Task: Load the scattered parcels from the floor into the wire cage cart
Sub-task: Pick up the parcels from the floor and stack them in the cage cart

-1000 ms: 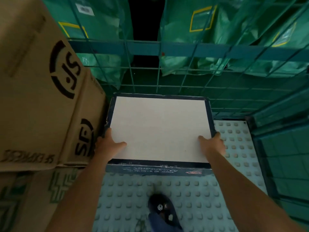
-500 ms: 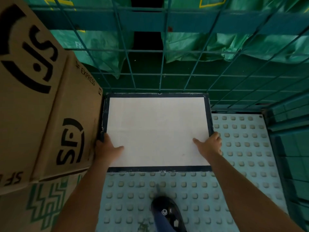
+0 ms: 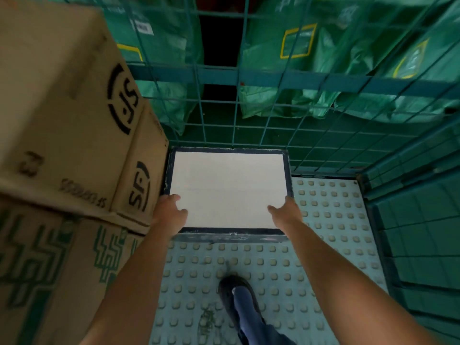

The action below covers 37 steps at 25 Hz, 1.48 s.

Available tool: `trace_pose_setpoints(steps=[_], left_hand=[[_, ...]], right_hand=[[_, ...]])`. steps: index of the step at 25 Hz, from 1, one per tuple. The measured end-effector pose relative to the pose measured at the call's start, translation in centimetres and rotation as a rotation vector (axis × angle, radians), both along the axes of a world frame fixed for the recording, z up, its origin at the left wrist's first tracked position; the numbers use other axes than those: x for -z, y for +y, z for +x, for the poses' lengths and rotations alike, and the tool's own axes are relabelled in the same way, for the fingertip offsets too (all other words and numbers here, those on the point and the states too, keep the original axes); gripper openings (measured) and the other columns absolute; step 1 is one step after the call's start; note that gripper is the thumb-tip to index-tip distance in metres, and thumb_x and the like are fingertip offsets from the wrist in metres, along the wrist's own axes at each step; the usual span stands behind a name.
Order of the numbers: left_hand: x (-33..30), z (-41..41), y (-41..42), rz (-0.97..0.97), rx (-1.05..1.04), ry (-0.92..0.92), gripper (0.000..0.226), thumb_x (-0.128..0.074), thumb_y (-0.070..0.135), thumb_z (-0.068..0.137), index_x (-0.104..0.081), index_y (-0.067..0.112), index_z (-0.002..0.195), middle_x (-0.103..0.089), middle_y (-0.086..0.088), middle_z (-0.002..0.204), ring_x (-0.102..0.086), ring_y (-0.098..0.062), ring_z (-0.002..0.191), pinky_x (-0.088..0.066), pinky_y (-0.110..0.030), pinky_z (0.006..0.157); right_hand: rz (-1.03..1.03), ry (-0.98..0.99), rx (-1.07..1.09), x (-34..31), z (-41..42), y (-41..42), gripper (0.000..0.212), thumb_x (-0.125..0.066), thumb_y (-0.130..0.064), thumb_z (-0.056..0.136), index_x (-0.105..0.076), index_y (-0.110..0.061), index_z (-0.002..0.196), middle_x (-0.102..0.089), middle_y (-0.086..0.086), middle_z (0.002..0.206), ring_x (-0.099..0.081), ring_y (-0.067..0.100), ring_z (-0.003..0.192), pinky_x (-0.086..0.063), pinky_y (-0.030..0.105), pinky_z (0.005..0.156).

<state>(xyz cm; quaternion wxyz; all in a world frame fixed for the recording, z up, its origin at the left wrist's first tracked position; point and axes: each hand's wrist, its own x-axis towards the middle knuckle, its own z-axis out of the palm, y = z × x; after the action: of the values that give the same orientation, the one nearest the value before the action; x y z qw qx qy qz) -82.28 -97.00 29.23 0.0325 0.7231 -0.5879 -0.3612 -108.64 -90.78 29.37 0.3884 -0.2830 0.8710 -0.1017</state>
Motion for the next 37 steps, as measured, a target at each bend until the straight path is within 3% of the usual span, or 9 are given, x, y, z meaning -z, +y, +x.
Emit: trace_pose_setpoints(steps=[10, 12, 14, 16, 21, 25, 30, 34, 37], left_hand=[[-20.7, 4.2, 18.5, -0.125, 0.047, 0.013, 0.036, -0.049, 0.016, 0.096, -0.053, 0.011, 0.132, -0.056, -0.010, 0.130, -0.056, -0.022, 0.107, -0.045, -0.027, 0.082], [-23.6, 5.5, 22.8, -0.135, 0.004, 0.058, 0.035, -0.046, 0.014, 0.096, -0.055, 0.011, 0.130, -0.058, -0.009, 0.127, -0.057, -0.024, 0.108, -0.047, -0.031, 0.089], [-25.5, 6.9, 26.6, -0.158, -0.043, 0.090, 0.034, -0.044, 0.014, 0.096, -0.057, 0.010, 0.127, -0.061, -0.009, 0.123, -0.058, -0.024, 0.106, -0.049, -0.034, 0.092], [-26.7, 8.4, 30.2, -0.166, -0.057, 0.088, 0.032, -0.043, 0.012, 0.097, -0.058, 0.008, 0.125, -0.062, -0.010, 0.118, -0.059, -0.024, 0.105, -0.050, -0.036, 0.092], [-26.9, 12.0, 37.5, -0.156, -0.153, 0.027, 0.031, -0.043, 0.012, 0.096, -0.059, 0.003, 0.121, -0.062, -0.013, 0.121, -0.058, -0.029, 0.111, -0.046, -0.032, 0.087], [-26.4, 15.6, 42.8, -0.113, -0.293, 0.030, 0.029, -0.043, 0.012, 0.093, -0.061, 0.003, 0.114, -0.063, -0.012, 0.118, -0.058, -0.029, 0.110, -0.044, -0.028, 0.080], [-26.2, 19.8, 53.1, -0.168, -0.636, 0.104, 0.027, -0.044, 0.009, 0.095, -0.066, 0.004, 0.111, -0.064, -0.012, 0.116, -0.059, -0.027, 0.107, -0.046, -0.029, 0.088], [-26.3, 20.8, 65.1, -0.152, -0.896, 0.079, 0.023, -0.051, 0.005, 0.086, -0.069, -0.001, 0.098, -0.069, -0.019, 0.104, -0.064, -0.026, 0.089, -0.050, -0.031, 0.074], [-26.1, 21.3, 74.9, -0.149, -1.103, 0.054, 0.022, -0.053, 0.007, 0.084, -0.070, 0.002, 0.097, -0.070, -0.013, 0.100, -0.065, -0.028, 0.093, -0.048, -0.028, 0.072]], right_hand=[[-0.266, -0.164, -0.100, -21.2, 8.7, 15.8, 0.042, -0.053, -0.017, 0.097, -0.048, -0.003, 0.136, -0.052, 0.015, 0.134, -0.056, 0.027, 0.105, -0.040, 0.027, 0.081], [-0.277, -0.127, -0.166, -23.7, 10.1, 19.5, 0.018, -0.052, -0.014, 0.095, -0.063, -0.003, 0.103, -0.062, 0.013, 0.102, -0.058, 0.025, 0.085, -0.038, 0.027, 0.068], [-0.295, -0.086, -0.177, -25.5, 11.9, 22.4, 0.027, -0.049, -0.010, 0.091, -0.047, -0.011, 0.064, -0.045, 0.005, 0.067, -0.041, 0.018, 0.058, -0.026, 0.028, 0.052], [-0.292, -0.094, -0.212, -26.8, 13.8, 25.2, 0.033, -0.048, -0.008, 0.089, -0.037, -0.013, 0.059, -0.036, 0.003, 0.059, -0.033, 0.015, 0.054, -0.022, 0.028, 0.051], [-0.217, -0.166, -0.332, -27.2, 18.5, 29.7, 0.035, -0.051, -0.008, 0.088, -0.035, -0.013, 0.058, -0.036, 0.005, 0.056, -0.040, 0.021, 0.061, -0.027, 0.030, 0.056], [-0.186, -0.176, -0.476, -26.1, 22.4, 32.1, 0.036, -0.054, -0.013, 0.091, -0.039, -0.017, 0.058, -0.040, 0.003, 0.058, -0.036, 0.019, 0.052, -0.028, 0.027, 0.051], [-0.164, -0.342, -0.638, -24.5, 28.5, 36.8, 0.012, -0.059, -0.018, 0.092, -0.055, -0.016, 0.082, -0.052, 0.006, 0.078, -0.051, 0.022, 0.075, -0.037, 0.029, 0.065], [-0.101, -0.415, -0.906, -21.7, 33.2, 42.7, 0.025, -0.064, -0.019, 0.088, -0.053, -0.017, 0.066, -0.057, 0.006, 0.077, -0.054, 0.021, 0.067, -0.032, 0.024, 0.049], [-0.025, -0.495, -1.138, -21.6, 37.9, 49.4, 0.022, -0.060, -0.013, 0.092, -0.053, -0.016, 0.071, -0.058, 0.008, 0.079, -0.054, 0.021, 0.071, -0.031, 0.023, 0.051]])
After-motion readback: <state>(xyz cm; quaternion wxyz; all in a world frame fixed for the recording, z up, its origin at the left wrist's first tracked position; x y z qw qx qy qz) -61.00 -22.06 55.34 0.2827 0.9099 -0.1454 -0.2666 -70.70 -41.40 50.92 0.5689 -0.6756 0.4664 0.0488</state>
